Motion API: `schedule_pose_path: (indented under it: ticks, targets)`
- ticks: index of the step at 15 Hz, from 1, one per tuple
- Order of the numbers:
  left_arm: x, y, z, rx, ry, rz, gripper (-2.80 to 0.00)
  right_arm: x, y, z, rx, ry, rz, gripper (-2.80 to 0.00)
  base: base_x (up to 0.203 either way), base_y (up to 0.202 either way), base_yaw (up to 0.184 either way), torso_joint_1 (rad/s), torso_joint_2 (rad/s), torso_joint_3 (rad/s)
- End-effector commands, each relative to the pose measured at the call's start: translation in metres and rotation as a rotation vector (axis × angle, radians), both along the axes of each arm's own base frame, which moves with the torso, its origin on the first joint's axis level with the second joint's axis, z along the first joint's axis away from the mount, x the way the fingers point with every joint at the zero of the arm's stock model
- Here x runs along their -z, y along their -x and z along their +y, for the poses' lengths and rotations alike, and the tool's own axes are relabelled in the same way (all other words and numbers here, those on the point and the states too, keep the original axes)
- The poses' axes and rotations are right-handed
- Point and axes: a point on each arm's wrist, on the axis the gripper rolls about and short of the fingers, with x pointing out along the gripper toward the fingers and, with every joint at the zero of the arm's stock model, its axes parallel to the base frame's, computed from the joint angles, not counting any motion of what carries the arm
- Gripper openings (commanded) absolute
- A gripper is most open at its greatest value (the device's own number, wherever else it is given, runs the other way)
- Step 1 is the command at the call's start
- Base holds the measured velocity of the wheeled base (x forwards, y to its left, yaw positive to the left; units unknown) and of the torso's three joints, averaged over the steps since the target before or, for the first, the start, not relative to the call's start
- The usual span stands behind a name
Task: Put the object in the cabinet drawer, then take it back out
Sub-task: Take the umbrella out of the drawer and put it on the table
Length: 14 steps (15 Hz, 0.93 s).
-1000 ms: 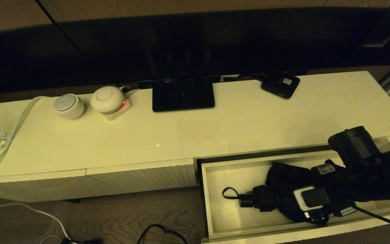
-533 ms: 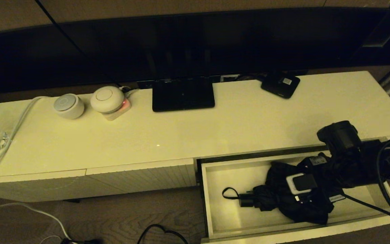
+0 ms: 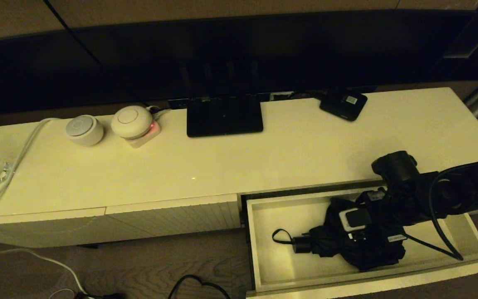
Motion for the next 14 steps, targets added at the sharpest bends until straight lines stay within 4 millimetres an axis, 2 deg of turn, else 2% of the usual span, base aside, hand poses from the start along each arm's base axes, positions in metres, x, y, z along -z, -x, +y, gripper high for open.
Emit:
schedule_pose_path:
  ticks: [1, 3, 8, 9, 14]
  targets:
    - [0.001, 0.000, 0.000, -0.001, 0.000, 0.003, -2.80, 0.014, -0.003, 0.002, -0.004, 0.010, 0.036, 0.00, 0.000, 0.000, 0.000, 0.000, 0.00, 0.000]
    - [0.001, 0.000, 0.000, -0.001, 0.000, 0.003, -2.80, 0.022, -0.002, 0.003, -0.003, 0.003, 0.026, 0.00, 0.000, 0.000, 0.000, 0.000, 0.00, 0.000]
    - [0.001, 0.000, 0.000, -0.001, 0.000, 0.003, -2.80, 0.022, -0.002, 0.007, 0.014, -0.020, 0.015, 0.00, 0.000, 0.000, 0.000, 0.000, 0.00, 0.000]
    - [0.001, 0.000, 0.000, -0.001, 0.000, 0.003, -2.80, 0.019, 0.000, 0.007, 0.015, -0.018, 0.009, -2.80, 0.000, 0.000, 0.000, 0.000, 0.00, 0.000]
    - [0.001, 0.000, 0.000, -0.001, 0.000, 0.003, -2.80, 0.009, 0.007, 0.005, 0.014, -0.021, -0.006, -2.80, 0.000, 0.000, 0.000, 0.000, 0.00, 0.000]
